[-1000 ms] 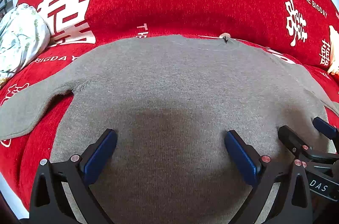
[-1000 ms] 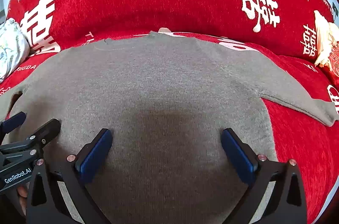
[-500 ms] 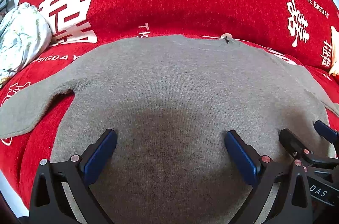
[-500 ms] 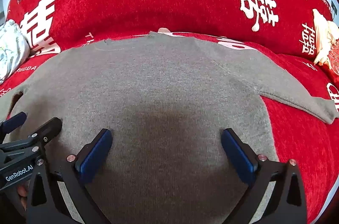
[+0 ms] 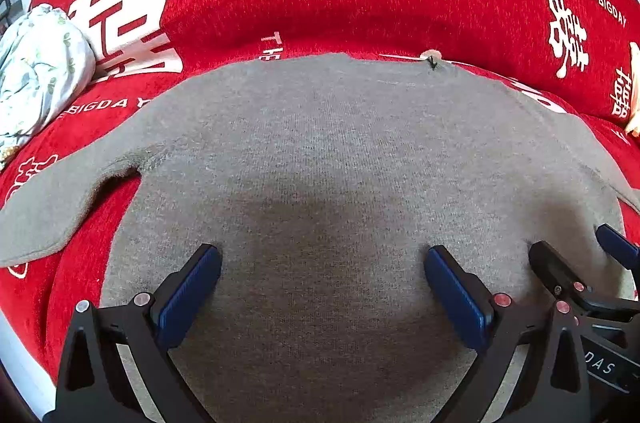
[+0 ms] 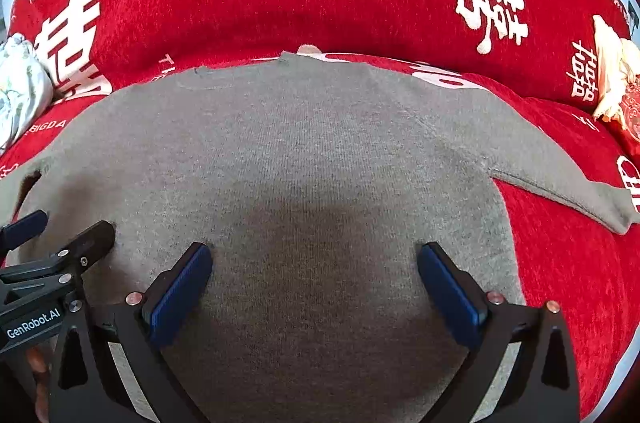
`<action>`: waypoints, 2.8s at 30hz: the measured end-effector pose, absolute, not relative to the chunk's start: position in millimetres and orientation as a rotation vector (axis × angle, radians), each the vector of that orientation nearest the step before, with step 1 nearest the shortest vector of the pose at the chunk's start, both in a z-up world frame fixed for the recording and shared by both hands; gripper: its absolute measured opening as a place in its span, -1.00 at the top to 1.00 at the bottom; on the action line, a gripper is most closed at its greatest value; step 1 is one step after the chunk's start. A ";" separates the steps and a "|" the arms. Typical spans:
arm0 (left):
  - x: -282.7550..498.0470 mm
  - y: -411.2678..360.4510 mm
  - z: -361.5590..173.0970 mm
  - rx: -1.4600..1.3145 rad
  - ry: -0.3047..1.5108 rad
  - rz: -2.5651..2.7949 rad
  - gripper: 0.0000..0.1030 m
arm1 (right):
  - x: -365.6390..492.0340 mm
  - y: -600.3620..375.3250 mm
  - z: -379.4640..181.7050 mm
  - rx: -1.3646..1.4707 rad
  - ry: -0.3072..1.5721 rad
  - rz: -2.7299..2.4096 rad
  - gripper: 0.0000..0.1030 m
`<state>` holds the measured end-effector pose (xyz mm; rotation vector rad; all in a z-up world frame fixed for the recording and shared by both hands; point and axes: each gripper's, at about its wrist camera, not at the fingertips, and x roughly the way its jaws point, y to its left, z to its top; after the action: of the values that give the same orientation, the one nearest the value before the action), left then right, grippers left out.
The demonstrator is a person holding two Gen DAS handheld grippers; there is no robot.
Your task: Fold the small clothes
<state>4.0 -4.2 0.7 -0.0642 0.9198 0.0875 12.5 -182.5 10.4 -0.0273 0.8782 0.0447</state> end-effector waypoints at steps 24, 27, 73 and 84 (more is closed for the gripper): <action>23.6 -2.9 4.8 -0.092 1.107 0.106 -0.99 | 28.9 -182.4 9.7 -0.033 1.032 0.049 -0.99; 23.3 -2.8 5.4 -0.097 1.101 0.109 -0.99 | 29.3 -181.6 9.6 -0.034 1.040 0.047 -0.99; 65.4 -91.6 47.9 0.045 1.123 0.120 -0.99 | 58.3 -292.5 59.1 0.129 0.967 -0.035 -1.00; 77.0 -132.6 52.7 0.082 1.114 0.077 -0.99 | 59.4 -341.4 55.4 0.175 0.965 -0.091 -1.00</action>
<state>77.0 -132.6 52.7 0.0818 1.1144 0.0769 59.4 -341.4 55.4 0.1749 0.9650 -0.0913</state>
